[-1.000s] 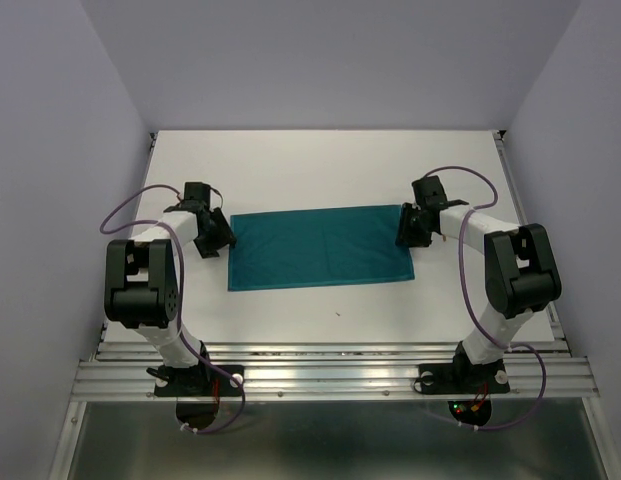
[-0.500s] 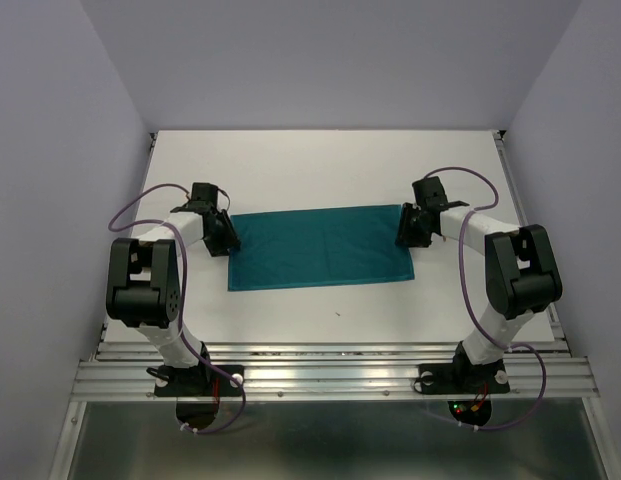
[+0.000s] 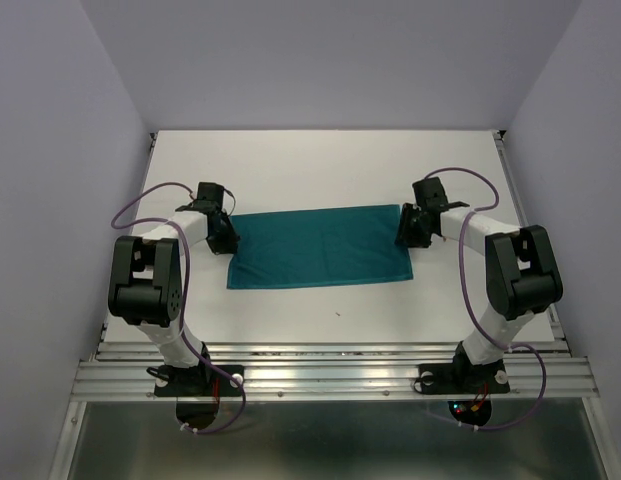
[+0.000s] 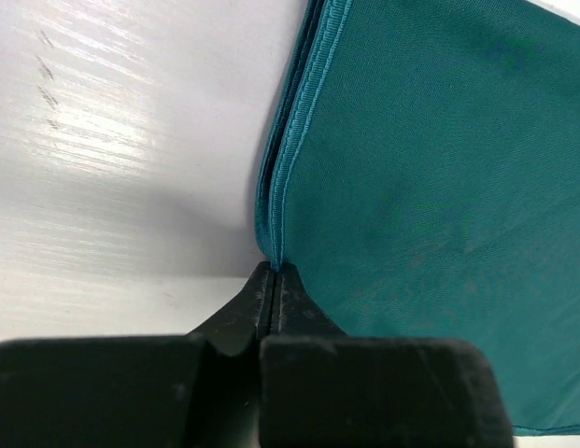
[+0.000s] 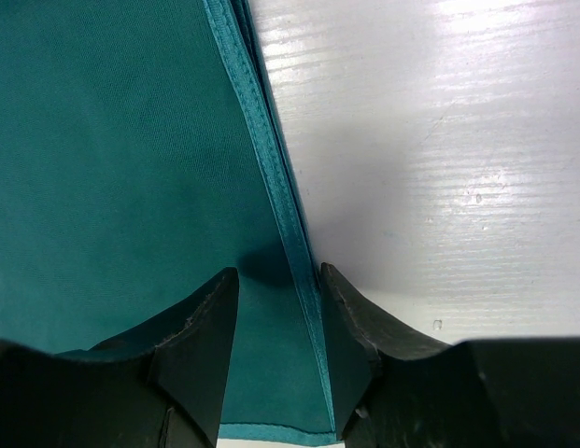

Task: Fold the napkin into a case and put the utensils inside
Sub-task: Pick up the rectangle-folded napkin at the center of the board, then fold the rectangle-folded napkin at the center of the board.

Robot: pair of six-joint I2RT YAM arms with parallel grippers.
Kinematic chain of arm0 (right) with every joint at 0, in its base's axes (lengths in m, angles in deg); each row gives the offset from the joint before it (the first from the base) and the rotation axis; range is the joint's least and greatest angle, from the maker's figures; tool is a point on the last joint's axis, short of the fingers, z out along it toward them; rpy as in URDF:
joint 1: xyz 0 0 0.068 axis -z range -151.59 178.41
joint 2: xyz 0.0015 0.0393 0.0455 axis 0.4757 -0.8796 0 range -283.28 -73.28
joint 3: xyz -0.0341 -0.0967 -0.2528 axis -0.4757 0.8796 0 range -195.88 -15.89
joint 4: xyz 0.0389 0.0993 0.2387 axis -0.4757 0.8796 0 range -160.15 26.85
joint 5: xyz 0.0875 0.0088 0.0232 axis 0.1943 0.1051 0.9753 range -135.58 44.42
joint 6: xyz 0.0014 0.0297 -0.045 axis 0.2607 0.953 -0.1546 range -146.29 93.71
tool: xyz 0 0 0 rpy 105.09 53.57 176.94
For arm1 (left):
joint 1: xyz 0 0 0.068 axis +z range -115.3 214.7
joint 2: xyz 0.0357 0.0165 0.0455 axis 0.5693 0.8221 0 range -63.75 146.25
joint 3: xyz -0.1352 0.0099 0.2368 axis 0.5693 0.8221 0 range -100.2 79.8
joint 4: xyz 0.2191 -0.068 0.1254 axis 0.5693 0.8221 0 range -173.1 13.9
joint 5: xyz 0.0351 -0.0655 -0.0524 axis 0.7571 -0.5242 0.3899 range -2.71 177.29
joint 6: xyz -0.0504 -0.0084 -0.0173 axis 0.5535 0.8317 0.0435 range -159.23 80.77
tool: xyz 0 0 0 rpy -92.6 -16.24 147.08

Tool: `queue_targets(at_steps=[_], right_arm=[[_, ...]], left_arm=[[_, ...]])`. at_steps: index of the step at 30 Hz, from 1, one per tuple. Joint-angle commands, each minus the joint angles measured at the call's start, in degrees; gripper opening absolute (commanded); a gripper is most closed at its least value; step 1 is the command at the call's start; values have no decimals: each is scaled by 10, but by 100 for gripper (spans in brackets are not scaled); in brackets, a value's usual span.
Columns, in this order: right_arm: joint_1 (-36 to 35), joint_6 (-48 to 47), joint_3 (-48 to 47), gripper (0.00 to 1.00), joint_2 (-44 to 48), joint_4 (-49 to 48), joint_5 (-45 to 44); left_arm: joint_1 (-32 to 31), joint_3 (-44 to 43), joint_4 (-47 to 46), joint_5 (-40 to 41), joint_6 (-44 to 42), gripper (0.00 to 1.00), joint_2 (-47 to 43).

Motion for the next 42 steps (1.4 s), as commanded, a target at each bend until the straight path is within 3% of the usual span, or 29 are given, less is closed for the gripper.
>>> queue_targets(at_steps=[1, 6, 12, 16, 17, 20, 25, 42], right_arm=[[-8, 8, 6, 46, 30, 9, -6], [-19, 19, -37, 54, 82, 16, -28], [-93, 31, -160, 52, 31, 14, -3], [-132, 45, -231, 27, -41, -23, 40], [-142, 47, -245, 17, -71, -28, 56], [-148, 56, -312, 6, -139, -40, 90], [-167, 79, -384, 5, -213, -65, 125], [-173, 122, -435, 4, -325, -83, 121]], left_arm=[[-5, -1, 41, 4, 3, 0, -5], [-8, -27, 63, 7, -1, 0, -40], [-10, -52, 81, 9, -13, 0, -54], [-10, -63, 83, 14, -18, 0, -58], [-10, -68, 83, 13, -18, 0, -59], [-10, -73, 84, 13, -20, 0, -66], [-10, -76, 83, 6, -28, 0, -73], [-12, -108, 89, -13, -37, 0, -86]])
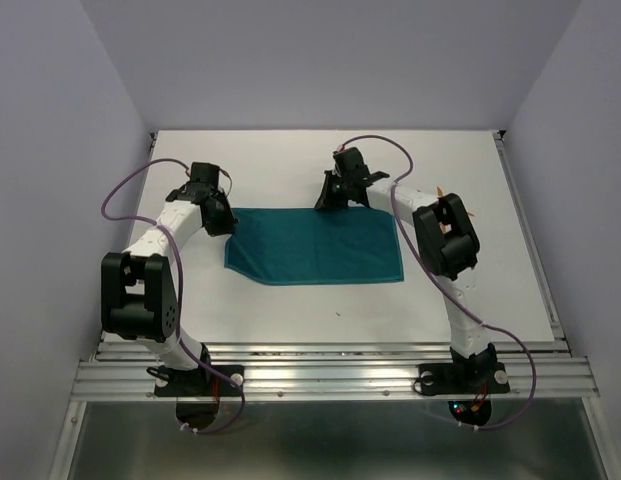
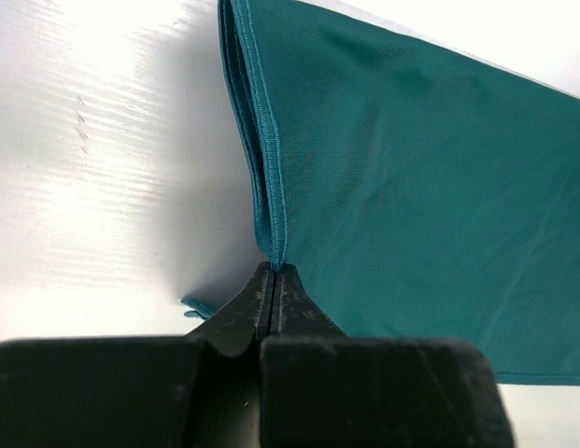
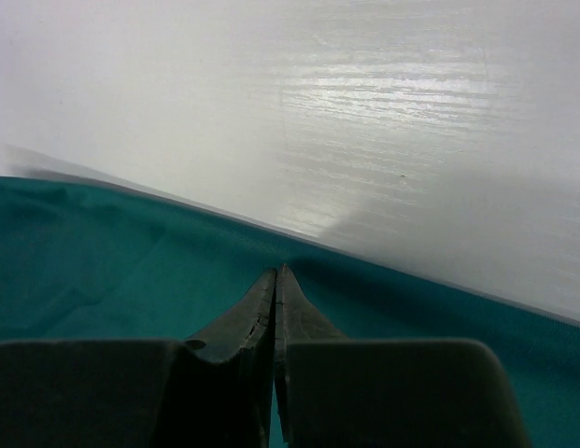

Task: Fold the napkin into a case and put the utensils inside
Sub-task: Fold the rectangle-folded napkin at the center of the board.

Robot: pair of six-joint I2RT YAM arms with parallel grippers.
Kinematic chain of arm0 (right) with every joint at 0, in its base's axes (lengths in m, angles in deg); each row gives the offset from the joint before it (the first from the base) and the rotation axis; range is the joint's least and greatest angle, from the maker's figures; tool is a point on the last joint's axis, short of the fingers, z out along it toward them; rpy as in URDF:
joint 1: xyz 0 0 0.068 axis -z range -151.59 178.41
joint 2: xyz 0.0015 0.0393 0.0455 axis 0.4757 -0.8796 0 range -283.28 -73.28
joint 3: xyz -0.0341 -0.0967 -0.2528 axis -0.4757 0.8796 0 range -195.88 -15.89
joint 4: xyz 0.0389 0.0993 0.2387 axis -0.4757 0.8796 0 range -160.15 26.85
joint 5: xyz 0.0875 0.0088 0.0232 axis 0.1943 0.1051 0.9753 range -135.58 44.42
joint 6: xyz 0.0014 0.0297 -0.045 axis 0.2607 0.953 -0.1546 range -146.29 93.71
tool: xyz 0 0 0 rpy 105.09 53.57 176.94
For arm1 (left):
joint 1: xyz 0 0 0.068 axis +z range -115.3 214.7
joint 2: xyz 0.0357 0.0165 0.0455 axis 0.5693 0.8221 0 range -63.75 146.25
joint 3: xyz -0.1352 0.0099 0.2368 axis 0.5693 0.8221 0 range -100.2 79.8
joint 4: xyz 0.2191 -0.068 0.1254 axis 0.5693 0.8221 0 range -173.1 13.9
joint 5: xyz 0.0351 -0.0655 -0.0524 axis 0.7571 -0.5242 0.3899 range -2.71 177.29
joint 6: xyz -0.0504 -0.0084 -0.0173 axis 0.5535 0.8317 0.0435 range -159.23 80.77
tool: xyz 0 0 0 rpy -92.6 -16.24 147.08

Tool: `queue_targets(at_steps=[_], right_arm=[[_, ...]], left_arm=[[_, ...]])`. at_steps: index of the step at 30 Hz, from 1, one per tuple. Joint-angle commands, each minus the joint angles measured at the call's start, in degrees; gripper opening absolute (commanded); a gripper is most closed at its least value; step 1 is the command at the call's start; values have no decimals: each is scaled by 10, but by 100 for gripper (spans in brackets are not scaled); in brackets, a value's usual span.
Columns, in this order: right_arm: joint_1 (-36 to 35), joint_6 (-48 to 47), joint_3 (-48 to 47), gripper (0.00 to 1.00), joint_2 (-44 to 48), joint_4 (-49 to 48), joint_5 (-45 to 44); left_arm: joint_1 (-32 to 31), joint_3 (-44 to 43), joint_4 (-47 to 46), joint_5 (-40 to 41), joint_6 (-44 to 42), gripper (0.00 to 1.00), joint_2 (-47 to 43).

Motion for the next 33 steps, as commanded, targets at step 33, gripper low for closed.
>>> queue_targets(at_steps=[33], right_arm=[[-5, 46, -1, 4, -50, -58, 17]], left_arm=[[-78, -136, 43, -20, 3, 0, -15]])
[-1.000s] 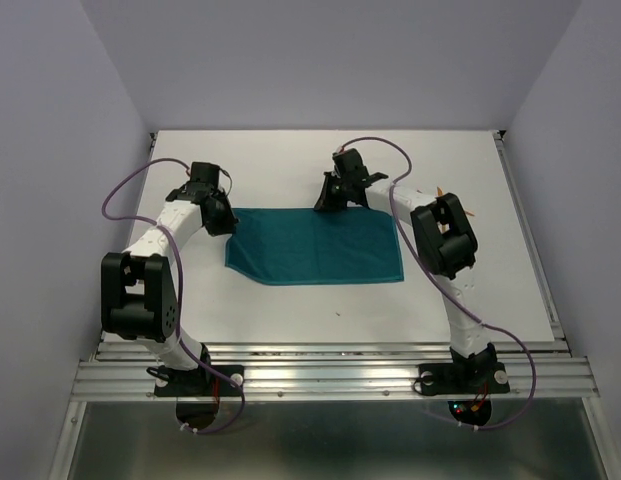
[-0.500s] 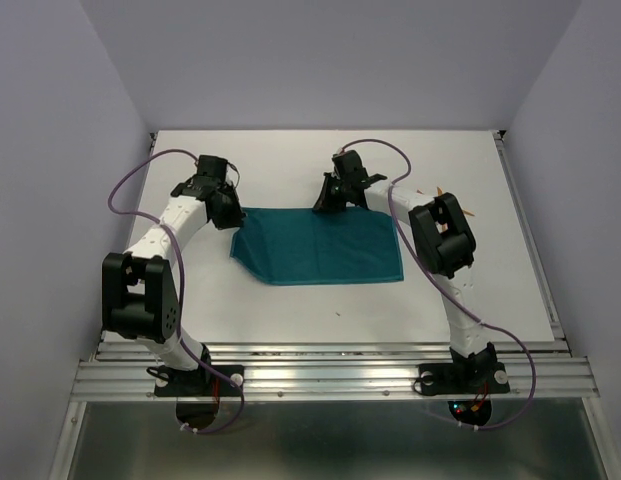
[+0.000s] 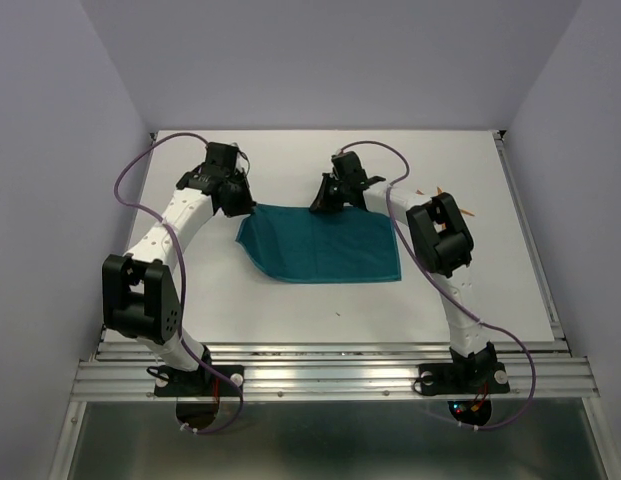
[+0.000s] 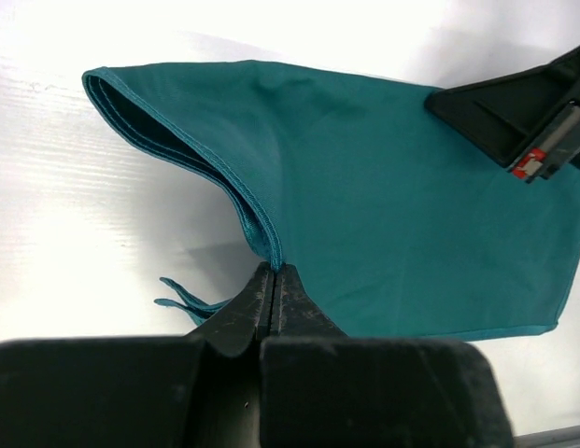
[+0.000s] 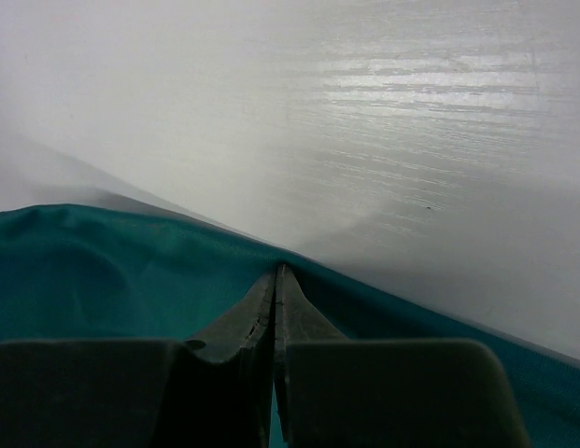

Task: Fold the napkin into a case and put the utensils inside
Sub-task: Fold the rectangle-folded napkin at the center of the board.

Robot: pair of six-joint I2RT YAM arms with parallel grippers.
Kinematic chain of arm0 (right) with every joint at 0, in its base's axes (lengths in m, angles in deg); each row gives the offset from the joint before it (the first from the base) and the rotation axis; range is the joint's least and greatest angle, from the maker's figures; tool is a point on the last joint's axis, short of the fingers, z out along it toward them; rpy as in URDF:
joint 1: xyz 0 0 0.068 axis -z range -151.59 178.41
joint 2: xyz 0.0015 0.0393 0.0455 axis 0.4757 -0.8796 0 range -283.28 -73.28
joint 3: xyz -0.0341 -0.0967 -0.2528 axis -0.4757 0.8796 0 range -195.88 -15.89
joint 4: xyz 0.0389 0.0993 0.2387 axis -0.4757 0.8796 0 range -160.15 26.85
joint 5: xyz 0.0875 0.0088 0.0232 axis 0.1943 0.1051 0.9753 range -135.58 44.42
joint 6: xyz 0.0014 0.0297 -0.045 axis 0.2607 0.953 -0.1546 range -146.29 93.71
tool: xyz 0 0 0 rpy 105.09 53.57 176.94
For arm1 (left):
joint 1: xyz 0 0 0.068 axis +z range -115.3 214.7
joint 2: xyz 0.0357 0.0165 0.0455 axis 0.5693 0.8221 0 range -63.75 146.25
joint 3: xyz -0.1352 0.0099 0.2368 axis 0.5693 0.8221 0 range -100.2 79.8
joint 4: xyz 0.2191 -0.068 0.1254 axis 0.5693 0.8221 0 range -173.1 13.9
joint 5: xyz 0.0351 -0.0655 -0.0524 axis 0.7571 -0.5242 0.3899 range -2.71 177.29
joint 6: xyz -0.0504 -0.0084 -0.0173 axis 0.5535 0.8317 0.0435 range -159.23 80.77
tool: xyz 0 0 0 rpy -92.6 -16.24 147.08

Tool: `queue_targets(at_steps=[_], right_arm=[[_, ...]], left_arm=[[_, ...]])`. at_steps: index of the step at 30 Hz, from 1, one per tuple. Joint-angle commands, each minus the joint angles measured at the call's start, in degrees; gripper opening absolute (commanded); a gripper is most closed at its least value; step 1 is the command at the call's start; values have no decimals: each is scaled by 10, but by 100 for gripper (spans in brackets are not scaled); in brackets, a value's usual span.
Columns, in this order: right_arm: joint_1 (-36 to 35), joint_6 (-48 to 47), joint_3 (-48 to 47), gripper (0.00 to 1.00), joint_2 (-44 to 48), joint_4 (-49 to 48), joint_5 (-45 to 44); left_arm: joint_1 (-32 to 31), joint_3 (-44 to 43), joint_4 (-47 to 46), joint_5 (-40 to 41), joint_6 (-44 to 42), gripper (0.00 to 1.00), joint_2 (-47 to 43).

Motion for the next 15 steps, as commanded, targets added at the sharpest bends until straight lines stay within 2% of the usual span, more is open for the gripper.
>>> queue_targets(at_steps=[1, 6, 11, 15], right_arm=[[-5, 5, 6, 4, -13, -14, -8], [-5, 5, 11, 4, 7, -14, -17], [-5, 5, 26, 5, 74, -15, -48], [21, -5, 109, 6, 149, -19, -83]], left_arm=[[-13, -47, 9, -4, 2, 0, -12], [-30, -76, 16, -8, -1, 0, -5], [-50, -100, 23, -5, -2, 0, 3], [-62, -112, 27, 1, -4, 0, 10]])
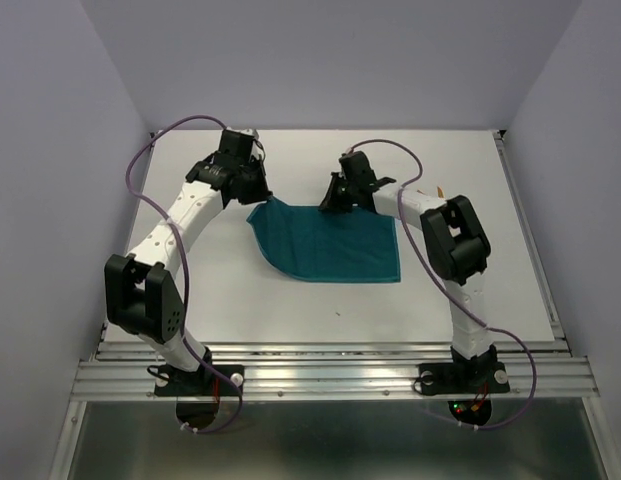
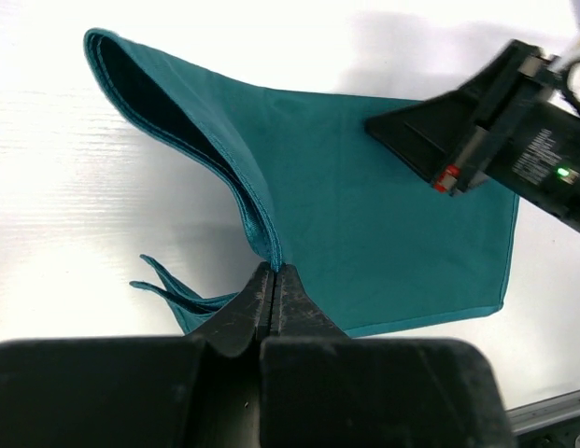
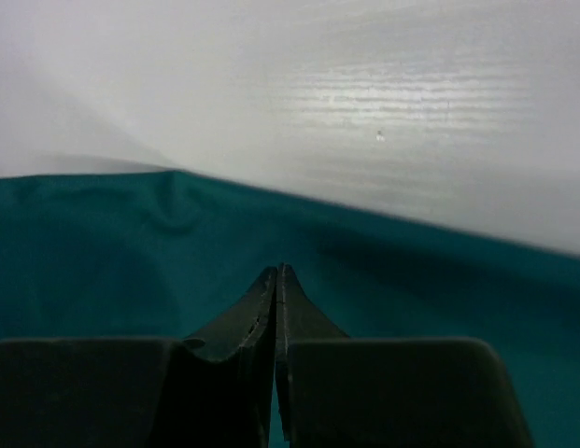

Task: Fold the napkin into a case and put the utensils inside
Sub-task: Fold the rectangle-folded napkin at the center of the board.

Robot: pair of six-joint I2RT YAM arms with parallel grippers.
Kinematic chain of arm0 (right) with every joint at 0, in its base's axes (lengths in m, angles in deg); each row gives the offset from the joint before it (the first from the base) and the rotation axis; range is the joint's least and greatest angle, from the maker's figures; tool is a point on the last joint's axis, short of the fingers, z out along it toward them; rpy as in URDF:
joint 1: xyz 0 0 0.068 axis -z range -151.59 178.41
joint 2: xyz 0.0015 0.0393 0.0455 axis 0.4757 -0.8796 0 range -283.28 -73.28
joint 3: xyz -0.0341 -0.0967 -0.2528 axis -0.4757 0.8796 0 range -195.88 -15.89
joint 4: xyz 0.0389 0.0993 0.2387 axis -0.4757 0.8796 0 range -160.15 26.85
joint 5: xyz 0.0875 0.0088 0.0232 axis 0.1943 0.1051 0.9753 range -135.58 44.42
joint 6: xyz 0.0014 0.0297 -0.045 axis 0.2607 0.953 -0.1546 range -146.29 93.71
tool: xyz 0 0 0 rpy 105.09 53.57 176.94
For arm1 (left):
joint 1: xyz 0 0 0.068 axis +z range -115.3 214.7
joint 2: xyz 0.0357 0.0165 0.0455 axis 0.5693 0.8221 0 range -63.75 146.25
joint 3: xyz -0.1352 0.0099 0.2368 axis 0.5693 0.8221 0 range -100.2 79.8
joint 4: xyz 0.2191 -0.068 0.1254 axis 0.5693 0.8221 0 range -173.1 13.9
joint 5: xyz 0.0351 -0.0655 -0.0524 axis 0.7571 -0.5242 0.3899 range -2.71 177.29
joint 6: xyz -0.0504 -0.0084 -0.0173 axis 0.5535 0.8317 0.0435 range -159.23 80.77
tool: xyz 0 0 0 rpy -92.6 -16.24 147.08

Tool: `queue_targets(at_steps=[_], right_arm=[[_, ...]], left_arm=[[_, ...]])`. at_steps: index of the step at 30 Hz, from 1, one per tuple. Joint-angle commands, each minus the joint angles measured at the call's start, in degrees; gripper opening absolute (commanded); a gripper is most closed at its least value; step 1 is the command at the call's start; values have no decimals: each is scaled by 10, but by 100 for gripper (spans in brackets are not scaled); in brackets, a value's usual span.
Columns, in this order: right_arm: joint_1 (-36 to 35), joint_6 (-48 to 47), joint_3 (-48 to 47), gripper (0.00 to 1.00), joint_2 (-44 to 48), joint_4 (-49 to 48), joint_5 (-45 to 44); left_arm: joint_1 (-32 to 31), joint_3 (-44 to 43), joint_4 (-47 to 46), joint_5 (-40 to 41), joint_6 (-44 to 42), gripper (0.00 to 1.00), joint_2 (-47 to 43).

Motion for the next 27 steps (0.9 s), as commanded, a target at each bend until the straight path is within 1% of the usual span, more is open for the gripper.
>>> queue_targets(at_steps=[1, 2, 3, 4, 5, 6, 7, 9, 10, 11, 14, 16, 17, 20, 27], right_arm=[[43, -8, 69, 6, 125, -20, -45], [43, -8, 95, 6, 125, -20, -46], [56, -9, 122, 6, 163, -24, -50], [77, -12, 178, 6, 183, -25, -56], [88, -20, 204, 6, 224, -24, -74], [99, -23, 230, 6, 243, -24, -82], [121, -28, 277, 7, 261, -24, -90], [139, -40, 319, 7, 311, -17, -97], [155, -45, 338, 7, 325, -13, -104], [162, -54, 368, 7, 335, -7, -105], [179, -65, 417, 7, 366, 17, -111], [185, -67, 436, 7, 377, 19, -111], [185, -69, 442, 7, 381, 20, -128], [185, -72, 449, 6, 371, 29, -129], [185, -81, 440, 6, 340, 8, -72]], left_arm=[[-18, -38, 12, 14, -8, 0, 9], [-18, -44, 16, 14, -8, 0, 10], [-23, -49, 21, 24, -9, 0, 14], [-32, -60, 23, 28, -11, 0, 16], [-37, -65, 29, 32, -11, 0, 21], [-40, -67, 29, 33, -11, 0, 23], [-47, -74, 30, 33, -10, 0, 26], [-55, -80, 31, 32, -9, 0, 31], [-62, -87, 34, 34, -5, 0, 37], [-66, -91, 36, 34, -4, 0, 40], [-80, -105, 40, 36, -2, 0, 50], [-88, -117, 42, 36, 0, 0, 54], [-91, -121, 43, 36, 1, 0, 60], [-103, -136, 44, 33, 5, 0, 73], [-136, -162, 39, 26, 17, 0, 108]])
